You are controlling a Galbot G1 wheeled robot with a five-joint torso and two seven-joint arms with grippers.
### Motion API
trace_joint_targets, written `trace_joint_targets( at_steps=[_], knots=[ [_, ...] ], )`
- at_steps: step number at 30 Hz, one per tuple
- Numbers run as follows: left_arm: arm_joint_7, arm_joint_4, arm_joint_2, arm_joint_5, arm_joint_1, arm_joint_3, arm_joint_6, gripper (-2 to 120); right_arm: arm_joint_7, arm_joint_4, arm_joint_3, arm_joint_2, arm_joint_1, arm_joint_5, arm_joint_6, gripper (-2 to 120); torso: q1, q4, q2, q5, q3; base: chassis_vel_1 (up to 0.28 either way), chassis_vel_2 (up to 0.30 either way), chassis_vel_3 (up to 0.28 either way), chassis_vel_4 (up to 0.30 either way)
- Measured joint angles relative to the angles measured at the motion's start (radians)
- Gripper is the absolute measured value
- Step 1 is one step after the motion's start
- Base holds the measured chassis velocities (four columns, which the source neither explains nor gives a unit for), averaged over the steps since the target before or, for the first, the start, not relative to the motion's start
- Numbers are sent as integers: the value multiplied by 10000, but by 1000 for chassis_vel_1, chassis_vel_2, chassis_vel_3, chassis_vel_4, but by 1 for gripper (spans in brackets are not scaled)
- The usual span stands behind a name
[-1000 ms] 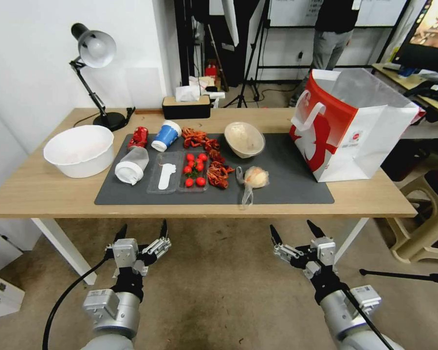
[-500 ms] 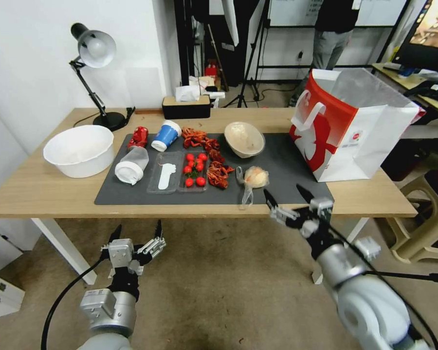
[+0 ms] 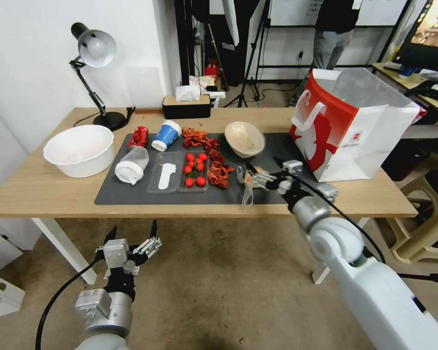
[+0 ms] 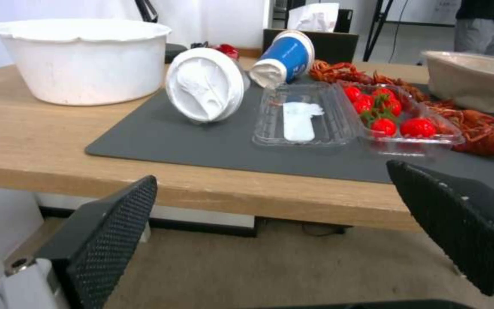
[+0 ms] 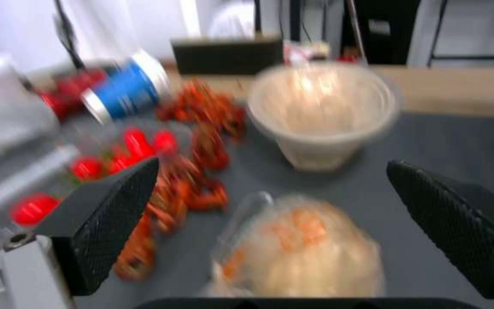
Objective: Pick up the trash from the table and place it into the takeout bag.
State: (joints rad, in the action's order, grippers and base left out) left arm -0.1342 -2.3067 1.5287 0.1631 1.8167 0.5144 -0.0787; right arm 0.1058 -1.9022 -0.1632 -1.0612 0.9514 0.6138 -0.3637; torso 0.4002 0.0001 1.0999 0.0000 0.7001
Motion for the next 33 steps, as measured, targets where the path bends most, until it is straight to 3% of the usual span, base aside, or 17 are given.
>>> trace_joint_targets(
  at_steps=[5,24,27,33],
  knots=[
    [-10,5,73,-1,12,2,45,100,295,121,267,44,-359,-192,-982,100,0,-3,0,-1,-1,0,0,0,0],
    [-92,-52,212,-34,115,-62,188,100,671,1161,703,-309,-958,-434,-1462,100,0,-1,2,-1,-1,0,0,0,0],
    [-110,-52,227,-34,117,-78,204,100,671,1190,703,-320,-959,-369,-1512,96,-1,-1,2,0,-1,0,0,0,0],
    [-131,-64,231,-34,146,-75,280,100,672,1204,703,-356,-870,-253,-1530,72,-1,-1,2,0,-1,0,0,0,0]
  ],
)
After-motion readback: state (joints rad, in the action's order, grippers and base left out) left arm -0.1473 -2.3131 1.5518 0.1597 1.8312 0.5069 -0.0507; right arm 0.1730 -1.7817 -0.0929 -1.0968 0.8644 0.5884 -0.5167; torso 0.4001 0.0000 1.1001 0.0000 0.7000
